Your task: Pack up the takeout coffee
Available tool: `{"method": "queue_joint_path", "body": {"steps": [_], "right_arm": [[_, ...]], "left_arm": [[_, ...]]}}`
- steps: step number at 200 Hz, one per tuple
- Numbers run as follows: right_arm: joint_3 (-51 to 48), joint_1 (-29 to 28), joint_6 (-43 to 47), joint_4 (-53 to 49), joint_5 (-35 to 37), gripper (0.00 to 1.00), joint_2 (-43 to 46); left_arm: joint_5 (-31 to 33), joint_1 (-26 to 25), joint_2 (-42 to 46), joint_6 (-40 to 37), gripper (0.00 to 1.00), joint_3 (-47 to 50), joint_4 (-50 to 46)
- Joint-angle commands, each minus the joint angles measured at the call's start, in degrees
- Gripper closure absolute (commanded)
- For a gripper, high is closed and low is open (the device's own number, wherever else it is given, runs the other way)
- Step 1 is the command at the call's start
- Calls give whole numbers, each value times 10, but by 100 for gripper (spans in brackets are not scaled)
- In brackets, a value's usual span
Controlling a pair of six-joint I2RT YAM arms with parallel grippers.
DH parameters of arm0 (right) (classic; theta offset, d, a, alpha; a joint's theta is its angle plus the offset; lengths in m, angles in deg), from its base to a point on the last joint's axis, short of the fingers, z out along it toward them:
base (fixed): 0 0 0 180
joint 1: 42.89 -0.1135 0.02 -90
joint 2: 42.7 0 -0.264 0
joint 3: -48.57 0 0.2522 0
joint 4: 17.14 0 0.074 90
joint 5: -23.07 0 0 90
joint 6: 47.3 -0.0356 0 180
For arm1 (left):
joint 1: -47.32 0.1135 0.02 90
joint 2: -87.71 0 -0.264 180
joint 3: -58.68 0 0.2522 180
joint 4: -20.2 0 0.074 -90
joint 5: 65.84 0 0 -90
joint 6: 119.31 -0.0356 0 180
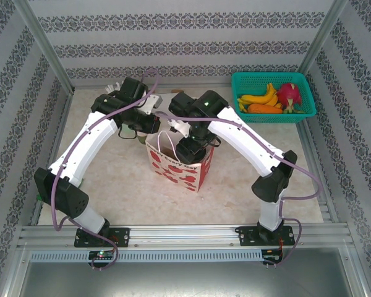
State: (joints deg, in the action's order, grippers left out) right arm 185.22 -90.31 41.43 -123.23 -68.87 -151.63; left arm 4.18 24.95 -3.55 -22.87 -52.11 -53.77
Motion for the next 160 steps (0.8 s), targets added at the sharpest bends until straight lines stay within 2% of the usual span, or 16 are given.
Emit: {"method": "queue_joint_path", "body": {"steps": [1,86,160], "right_arm": [[-4,-6,15,-28,9,40,-21],[-22,-17,57,-16,-16,41,-46],[-43,0,29,21,13,41,-47]], "left_arm": [[-18,6,-5,-22,100,-18,1],[-33,20,-26,-66,100,-54,-26],[-40,24,-24,-78,100,-54,-17]]}}
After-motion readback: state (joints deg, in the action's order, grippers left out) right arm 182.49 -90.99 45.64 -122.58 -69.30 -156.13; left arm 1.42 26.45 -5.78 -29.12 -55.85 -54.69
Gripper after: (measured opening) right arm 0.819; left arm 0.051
